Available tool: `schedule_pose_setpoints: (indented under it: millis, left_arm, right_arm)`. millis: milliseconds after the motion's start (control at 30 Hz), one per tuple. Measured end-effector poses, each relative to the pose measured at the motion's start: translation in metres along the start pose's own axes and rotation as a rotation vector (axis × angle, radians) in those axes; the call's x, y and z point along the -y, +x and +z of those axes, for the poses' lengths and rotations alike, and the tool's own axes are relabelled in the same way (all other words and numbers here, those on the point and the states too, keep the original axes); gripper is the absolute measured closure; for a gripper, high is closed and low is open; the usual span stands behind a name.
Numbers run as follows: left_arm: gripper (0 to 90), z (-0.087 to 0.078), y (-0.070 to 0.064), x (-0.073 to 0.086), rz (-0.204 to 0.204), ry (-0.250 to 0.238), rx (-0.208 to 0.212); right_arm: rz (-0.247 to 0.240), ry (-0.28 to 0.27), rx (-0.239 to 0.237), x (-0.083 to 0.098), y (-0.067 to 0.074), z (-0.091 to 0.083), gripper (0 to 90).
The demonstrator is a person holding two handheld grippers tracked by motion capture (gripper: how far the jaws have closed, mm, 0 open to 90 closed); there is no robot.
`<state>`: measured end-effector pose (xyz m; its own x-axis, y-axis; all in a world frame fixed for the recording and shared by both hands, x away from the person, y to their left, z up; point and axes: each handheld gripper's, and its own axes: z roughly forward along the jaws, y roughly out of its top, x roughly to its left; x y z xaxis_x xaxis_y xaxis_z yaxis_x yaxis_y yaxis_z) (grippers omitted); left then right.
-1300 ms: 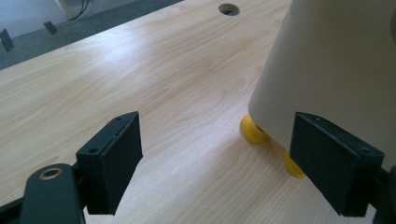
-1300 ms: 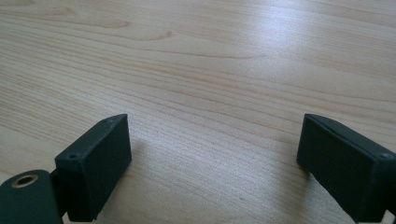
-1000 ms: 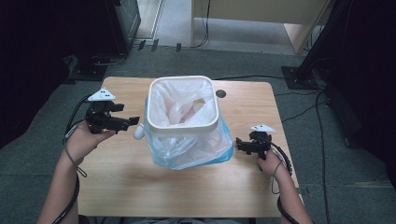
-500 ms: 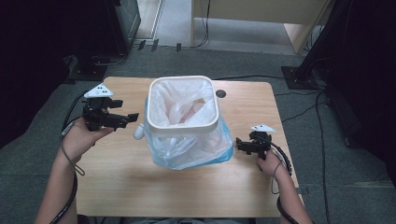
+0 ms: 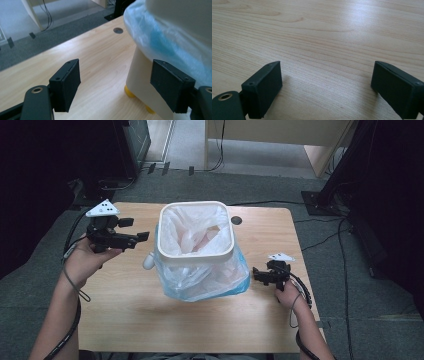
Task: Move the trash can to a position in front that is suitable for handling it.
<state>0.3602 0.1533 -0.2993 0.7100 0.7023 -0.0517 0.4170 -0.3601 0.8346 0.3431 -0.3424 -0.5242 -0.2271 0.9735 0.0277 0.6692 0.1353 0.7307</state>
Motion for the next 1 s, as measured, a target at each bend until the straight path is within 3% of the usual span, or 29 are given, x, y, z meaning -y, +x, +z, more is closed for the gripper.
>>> schedule_pose_setpoints:
  millis: [133, 333, 433, 600, 700, 900, 1000]
  left_arm:
    - [23.3, 0.002, 0.005, -0.007, -0.037, 0.044, 0.002]
    - [25.9, 0.005, 0.006, -0.009, -0.057, 0.057, 0.026]
    - [31.1, 0.006, 0.005, -0.013, -0.055, 0.052, 0.038]
    - [31.6, 0.004, 0.005, -0.022, -0.05, 0.023, 0.036]
    - [33.8, 0.003, 0.007, -0.027, -0.064, 0.031, 0.076]
    - [35.1, 0.001, 0.008, -0.041, -0.05, 0.044, 0.1]
    - [35.6, 0.001, 0.007, -0.048, -0.017, 0.037, 0.095]
  right_arm:
    - [0.002, 0.0, 0.002, 0.0, 0.0, 0.0, 9.7]
    - [0.0, 0.001, 0.003, 0.0, 0.0, 0.0, 9.7]
    - [0.0, 0.001, 0.003, 0.0, 0.0, 0.0, 9.7]
    - [0.001, 0.001, 0.002, 0.0, 0.0, 0.0, 9.7]
    - [0.0, 0.0, 0.002, 0.0, 0.0, 0.0, 9.7]
    - [0.0, 0.0, 0.002, 0.0, 0.0, 0.0, 9.7]
    - [0.0, 0.0, 0.002, 0.0, 0.0, 0.0, 9.7]
